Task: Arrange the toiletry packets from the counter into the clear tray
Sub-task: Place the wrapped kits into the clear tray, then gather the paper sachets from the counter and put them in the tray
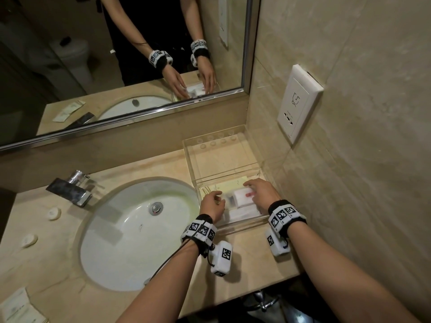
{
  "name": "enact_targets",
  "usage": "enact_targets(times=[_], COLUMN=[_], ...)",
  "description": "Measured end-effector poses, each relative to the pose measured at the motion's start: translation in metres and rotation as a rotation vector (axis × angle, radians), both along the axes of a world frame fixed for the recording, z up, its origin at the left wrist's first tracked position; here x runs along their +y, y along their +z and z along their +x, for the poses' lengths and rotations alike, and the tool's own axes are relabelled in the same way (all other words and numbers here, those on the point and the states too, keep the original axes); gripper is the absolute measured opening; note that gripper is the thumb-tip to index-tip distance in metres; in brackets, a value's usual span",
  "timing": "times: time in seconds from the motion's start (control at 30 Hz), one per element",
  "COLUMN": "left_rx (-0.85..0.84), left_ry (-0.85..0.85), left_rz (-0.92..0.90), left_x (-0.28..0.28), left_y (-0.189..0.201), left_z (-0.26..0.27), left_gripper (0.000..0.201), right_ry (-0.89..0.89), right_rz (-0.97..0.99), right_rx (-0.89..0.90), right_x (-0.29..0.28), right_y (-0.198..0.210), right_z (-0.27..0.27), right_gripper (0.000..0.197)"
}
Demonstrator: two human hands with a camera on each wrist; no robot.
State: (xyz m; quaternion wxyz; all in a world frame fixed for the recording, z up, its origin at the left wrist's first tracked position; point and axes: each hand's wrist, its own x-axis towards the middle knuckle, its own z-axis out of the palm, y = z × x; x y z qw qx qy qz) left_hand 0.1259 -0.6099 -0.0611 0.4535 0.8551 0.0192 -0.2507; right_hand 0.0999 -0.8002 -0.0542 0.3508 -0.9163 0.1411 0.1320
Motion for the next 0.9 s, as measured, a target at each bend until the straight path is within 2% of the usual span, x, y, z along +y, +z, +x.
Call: enact_targets(times=[0.3, 0.47, 0.57, 0.7, 0.9], left_rx=[-0.024, -0.064, -0.105, -0.135, -0.145], left_ry=[0.041, 0.126, 0.178, 0.347, 0.651], left_rz=[-0.036, -0.124, -0.152, -0.145, -0.091], left_x=[0.009, 0.037, 0.075, 0.147, 0.27], left_y=[0.004, 0.023, 0.039, 0.052, 0.059], left_z=[0.001, -0.001, -0.003, -0.011, -0.043], left_gripper=[0.032, 0.018, 0.014, 0.01, 0.011], right_ry=[-0.015, -0.025, 0.041, 0.177, 0.407], right_rz=[-0.051, -0.046, 0.043, 0.154, 0.262], right_rx=[-0.006, -0.153, -0.237, -0.326, -0.294], right_x=[0.005, 0.033, 0.073, 0.142, 0.261], right_y=[0.013, 0.029, 0.044, 0.062, 0.067], right_z=[0.003, 0.009, 0.018, 0.032, 0.046], right_gripper=[0.04, 0.027, 0.024, 0.021, 0.016])
